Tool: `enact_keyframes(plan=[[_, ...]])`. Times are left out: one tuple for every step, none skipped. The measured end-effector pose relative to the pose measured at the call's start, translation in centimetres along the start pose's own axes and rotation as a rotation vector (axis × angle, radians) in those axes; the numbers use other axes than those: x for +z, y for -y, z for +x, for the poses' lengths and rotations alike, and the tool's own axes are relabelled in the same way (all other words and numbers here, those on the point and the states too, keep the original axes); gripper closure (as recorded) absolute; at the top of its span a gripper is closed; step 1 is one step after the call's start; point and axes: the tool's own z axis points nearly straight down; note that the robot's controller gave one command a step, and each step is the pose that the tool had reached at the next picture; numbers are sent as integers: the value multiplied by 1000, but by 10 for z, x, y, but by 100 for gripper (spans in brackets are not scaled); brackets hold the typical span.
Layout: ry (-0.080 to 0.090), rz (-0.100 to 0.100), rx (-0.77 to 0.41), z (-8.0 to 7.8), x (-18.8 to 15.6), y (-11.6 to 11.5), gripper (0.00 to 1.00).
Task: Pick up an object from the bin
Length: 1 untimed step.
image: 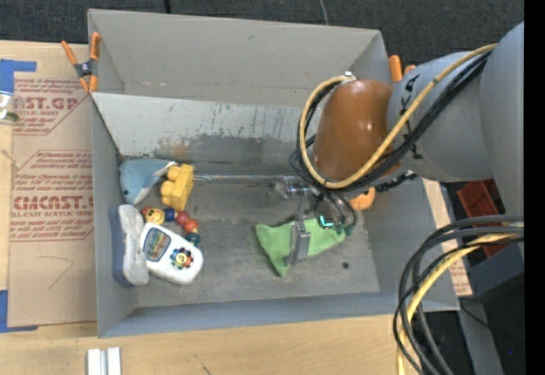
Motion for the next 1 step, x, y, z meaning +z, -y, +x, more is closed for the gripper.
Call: enact_keyframes(plan=[[-2, -2, 233, 33, 16, 11, 100]])
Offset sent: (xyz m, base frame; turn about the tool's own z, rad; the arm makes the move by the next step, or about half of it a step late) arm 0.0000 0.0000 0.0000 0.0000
